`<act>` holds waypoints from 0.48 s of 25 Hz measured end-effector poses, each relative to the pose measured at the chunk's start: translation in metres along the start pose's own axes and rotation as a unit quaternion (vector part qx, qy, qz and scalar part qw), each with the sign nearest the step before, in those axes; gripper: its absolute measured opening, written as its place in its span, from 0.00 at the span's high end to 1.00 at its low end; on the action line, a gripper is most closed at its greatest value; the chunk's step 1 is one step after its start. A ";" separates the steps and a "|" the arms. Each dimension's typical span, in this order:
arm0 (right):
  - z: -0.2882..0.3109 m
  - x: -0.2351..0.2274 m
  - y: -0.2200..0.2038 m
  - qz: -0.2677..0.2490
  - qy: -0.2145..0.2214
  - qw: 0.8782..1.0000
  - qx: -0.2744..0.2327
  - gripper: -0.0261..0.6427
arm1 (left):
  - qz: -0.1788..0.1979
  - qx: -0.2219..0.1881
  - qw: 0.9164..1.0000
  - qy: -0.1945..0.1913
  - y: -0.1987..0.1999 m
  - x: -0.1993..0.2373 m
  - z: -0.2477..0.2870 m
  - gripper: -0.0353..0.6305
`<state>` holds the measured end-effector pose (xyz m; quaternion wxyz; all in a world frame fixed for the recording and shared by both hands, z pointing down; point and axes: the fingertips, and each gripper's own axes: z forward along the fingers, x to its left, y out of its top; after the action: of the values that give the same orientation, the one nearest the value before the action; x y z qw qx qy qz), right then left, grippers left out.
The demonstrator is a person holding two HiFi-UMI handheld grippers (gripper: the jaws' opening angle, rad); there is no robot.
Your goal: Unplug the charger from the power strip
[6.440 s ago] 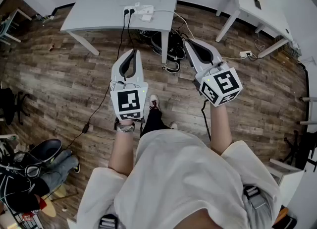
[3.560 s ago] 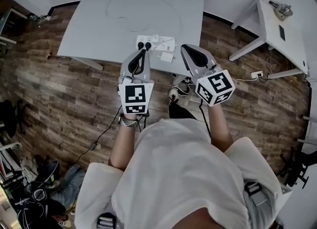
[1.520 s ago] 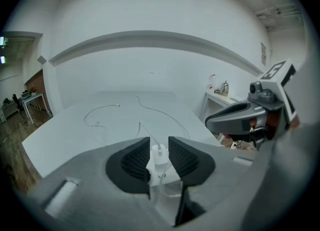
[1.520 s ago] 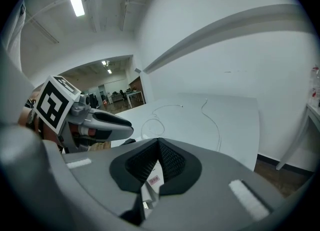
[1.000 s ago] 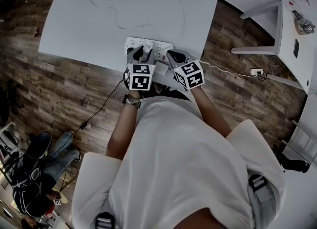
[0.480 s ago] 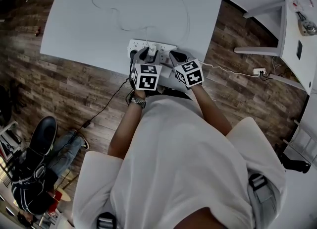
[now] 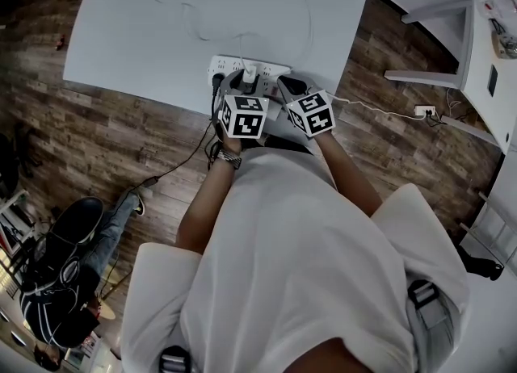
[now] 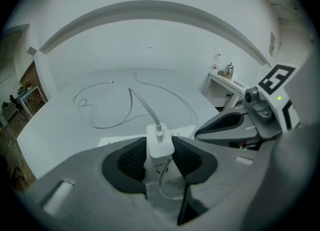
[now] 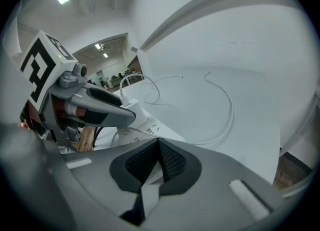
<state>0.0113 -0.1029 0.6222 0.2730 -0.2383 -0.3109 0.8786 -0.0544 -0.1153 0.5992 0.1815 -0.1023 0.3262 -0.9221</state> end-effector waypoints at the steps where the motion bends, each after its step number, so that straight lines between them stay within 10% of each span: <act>1: 0.000 0.000 0.000 0.001 0.002 1.000 0.001 0.96 | 0.000 0.001 1.000 0.000 0.000 0.000 0.000 0.71; 12: -0.002 0.001 -0.001 0.005 -0.001 1.000 -0.006 0.96 | -0.040 -0.001 0.999 -0.019 0.004 0.001 0.000 0.72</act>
<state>0.0123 -0.1009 0.6210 0.2673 -0.2400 -0.3150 0.8785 -0.0537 -0.1190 0.5968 0.1510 -0.1331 0.3192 -0.9261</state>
